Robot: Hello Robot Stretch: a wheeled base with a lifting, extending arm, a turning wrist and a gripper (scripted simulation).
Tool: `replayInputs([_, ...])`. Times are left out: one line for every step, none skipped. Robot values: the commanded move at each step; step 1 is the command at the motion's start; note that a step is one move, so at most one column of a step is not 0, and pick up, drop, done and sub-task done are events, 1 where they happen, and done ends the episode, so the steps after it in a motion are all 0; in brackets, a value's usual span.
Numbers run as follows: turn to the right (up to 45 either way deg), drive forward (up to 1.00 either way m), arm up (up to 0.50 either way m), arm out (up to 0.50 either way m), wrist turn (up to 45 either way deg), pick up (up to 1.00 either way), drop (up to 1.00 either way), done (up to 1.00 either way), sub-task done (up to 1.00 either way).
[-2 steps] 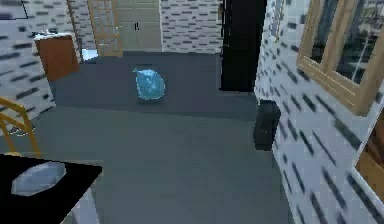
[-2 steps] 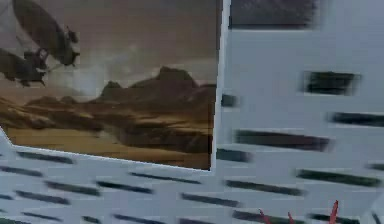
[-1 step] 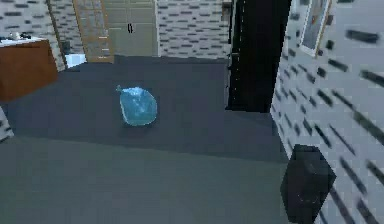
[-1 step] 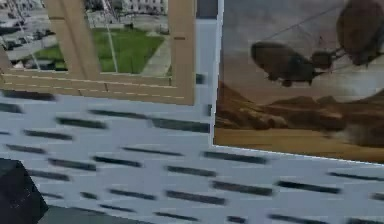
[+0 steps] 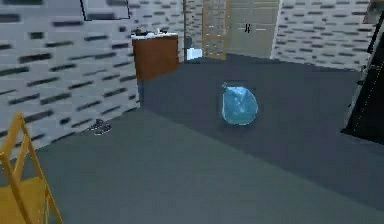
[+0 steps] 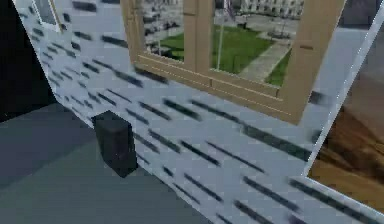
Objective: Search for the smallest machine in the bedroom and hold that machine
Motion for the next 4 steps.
replayInputs([0.0, 1.00, 0.00, 0.00, 0.0, 0.00, 0.00, 0.00, 0.00])
replayInputs([0.0, 1.00, 0.00, 0.00, 0.0, 0.00, 0.00, 0.00, 0.00])
replayInputs([-3.0, 0.00, 0.00, 0.00, 0.0, 0.00, 0.00, 0.00, 0.00])
replayInputs([-9.0, 0.00, 0.00, 0.00, 0.0, 0.00, 0.00, 0.00, 0.00])
